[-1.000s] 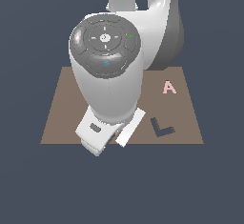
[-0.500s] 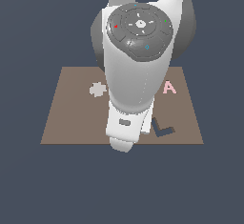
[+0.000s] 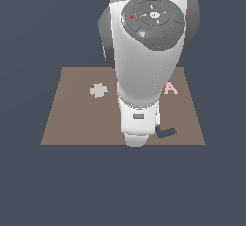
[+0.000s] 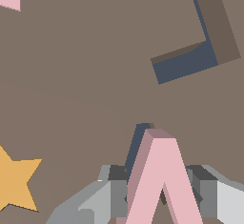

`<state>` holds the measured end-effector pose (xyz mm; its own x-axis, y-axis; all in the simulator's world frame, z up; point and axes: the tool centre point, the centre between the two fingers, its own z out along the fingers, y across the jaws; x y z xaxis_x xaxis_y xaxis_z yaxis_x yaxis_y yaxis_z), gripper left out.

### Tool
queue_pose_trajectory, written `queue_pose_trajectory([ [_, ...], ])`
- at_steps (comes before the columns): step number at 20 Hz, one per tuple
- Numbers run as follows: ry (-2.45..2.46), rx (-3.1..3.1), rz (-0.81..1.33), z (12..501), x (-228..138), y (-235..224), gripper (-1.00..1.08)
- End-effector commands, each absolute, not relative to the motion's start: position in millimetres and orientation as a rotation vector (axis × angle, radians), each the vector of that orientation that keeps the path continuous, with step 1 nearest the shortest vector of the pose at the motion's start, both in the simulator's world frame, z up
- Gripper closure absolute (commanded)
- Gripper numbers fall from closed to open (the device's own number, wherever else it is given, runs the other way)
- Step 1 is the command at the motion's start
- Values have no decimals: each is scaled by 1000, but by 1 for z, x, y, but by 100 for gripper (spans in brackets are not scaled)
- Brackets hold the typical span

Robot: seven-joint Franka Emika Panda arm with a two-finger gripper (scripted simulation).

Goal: Insert a designated object into the corresponding slot on a board.

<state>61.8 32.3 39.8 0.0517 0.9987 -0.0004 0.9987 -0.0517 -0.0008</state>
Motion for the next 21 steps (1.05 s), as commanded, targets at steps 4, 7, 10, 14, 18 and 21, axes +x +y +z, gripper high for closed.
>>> queue_pose_trajectory([
  [4, -2196, -2247, 1, 40, 59, 34, 108],
  [7, -2191, -2251, 2, 38, 60, 33, 108],
  [10, -2197, -2248, 2, 31, 59, 33, 108],
  [14, -2197, -2248, 2, 30, 59, 33, -92],
  [18, -2197, -2248, 2, 30, 59, 33, -92],
  [21, -2197, -2248, 2, 30, 59, 33, -92],
])
